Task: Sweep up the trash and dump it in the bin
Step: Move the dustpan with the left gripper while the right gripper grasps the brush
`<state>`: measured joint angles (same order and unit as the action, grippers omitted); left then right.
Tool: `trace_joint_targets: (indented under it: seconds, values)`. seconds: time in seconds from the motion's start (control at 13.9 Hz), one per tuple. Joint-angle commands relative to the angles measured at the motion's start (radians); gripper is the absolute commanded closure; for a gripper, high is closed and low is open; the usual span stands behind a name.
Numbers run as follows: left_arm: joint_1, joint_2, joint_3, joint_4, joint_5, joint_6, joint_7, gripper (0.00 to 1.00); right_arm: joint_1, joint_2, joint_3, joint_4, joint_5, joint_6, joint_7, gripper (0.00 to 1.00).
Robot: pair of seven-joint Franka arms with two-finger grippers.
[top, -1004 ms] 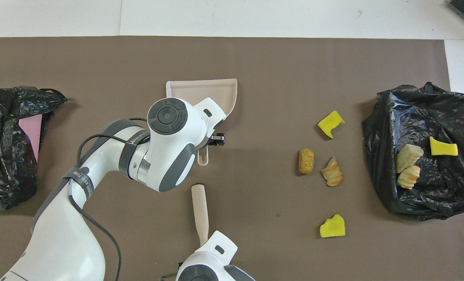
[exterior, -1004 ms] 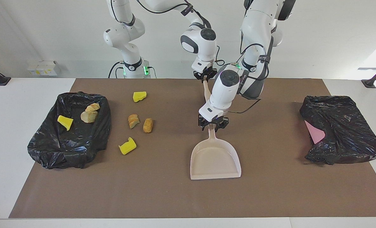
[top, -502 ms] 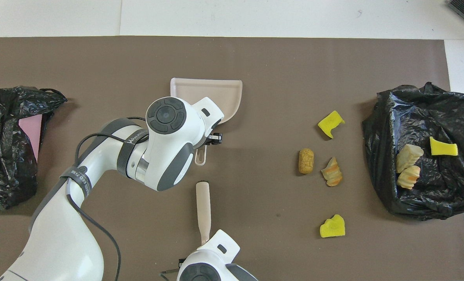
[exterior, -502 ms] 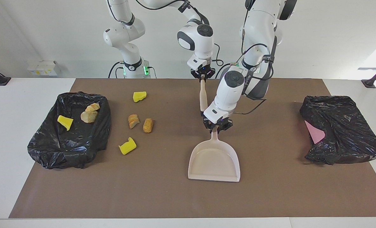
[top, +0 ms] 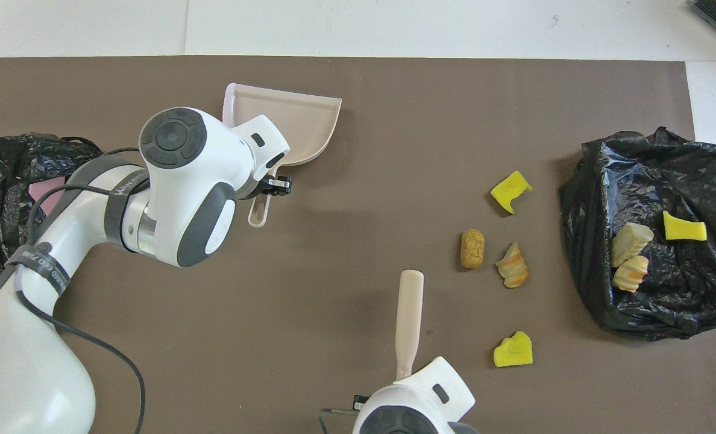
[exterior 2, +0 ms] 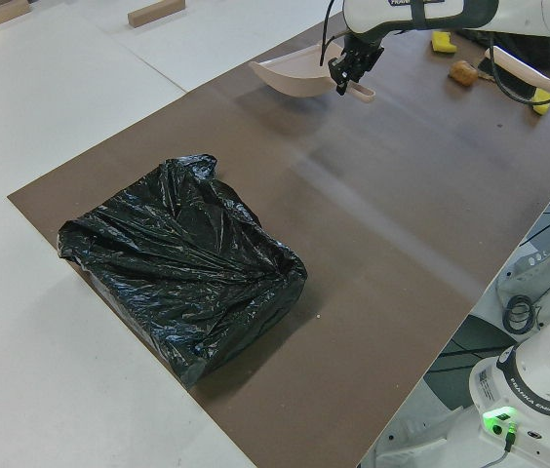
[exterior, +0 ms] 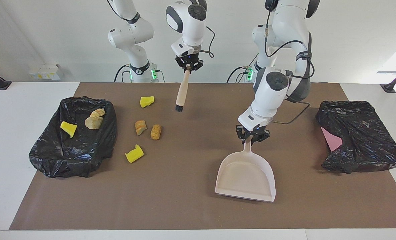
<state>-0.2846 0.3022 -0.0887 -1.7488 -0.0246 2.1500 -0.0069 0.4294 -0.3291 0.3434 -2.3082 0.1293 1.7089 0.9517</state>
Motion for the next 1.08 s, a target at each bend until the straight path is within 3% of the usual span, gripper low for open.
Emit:
trace_joint_targets:
  seconds: [0.0,0.5,0.72,1.0]
  values:
    - [0.051,-0.038,-0.006,-0.001,0.011,-0.056,0.224,1.00,-0.092,-0.057,0.012,-0.103,-0.019,-0.014,0.033,1.00]
    - [0.097,-0.112,-0.006,-0.037,0.006,-0.209,0.742,1.00,-0.285,-0.099,0.011,-0.181,-0.050,-0.159,0.067,1.00]
    - [0.096,-0.162,-0.008,-0.127,0.000,-0.199,0.855,1.00,-0.287,-0.194,0.014,-0.287,-0.022,-0.154,0.049,1.00]
    - [0.056,-0.209,-0.013,-0.213,-0.008,-0.159,0.860,1.00,-0.209,-0.225,0.020,-0.393,0.032,0.000,0.079,1.00]
